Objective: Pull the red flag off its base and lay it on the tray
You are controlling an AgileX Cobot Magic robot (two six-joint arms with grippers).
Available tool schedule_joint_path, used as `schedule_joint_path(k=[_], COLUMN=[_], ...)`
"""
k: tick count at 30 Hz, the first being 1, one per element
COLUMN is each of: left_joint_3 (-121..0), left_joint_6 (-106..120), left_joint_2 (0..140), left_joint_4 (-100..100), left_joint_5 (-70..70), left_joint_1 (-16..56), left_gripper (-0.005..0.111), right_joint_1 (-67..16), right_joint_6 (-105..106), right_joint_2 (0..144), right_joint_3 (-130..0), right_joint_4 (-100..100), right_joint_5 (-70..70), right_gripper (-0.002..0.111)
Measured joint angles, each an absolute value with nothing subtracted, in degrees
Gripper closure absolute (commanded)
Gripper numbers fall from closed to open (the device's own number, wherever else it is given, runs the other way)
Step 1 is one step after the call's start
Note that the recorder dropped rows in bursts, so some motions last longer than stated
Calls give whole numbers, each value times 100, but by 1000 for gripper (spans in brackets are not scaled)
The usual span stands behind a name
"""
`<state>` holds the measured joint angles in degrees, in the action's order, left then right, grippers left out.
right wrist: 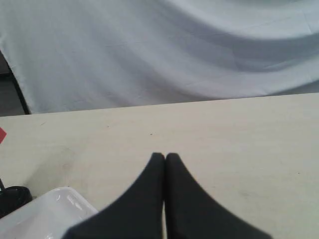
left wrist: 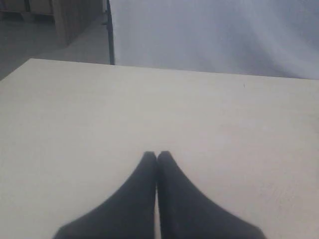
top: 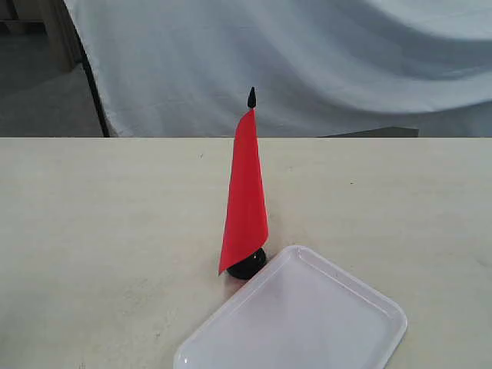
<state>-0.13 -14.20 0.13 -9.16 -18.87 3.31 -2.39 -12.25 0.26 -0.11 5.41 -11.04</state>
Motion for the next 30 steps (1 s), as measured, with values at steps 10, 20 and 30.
schedule_joint_path(k=[10, 20, 30], left_joint_3=[-13, -13, -13], left_joint_6=[-1420, -1420, -1420], left_joint_2=[13, 13, 13], left_joint_4=[-916, -916, -916], left_joint_5=[-1887, -1887, -1887], left_joint_1=[331, 331, 331], left_gripper=[107, 107, 107], right_joint_1=[-239, -239, -239], right_joint_6=[-1225, -1225, -1638], right_joint_2=[26, 26, 26], right_joint_3=[-11, -11, -11], right_joint_4=[541, 541, 519], right_joint_5=[-1104, -328, 2080], right_gripper=[109, 109, 109])
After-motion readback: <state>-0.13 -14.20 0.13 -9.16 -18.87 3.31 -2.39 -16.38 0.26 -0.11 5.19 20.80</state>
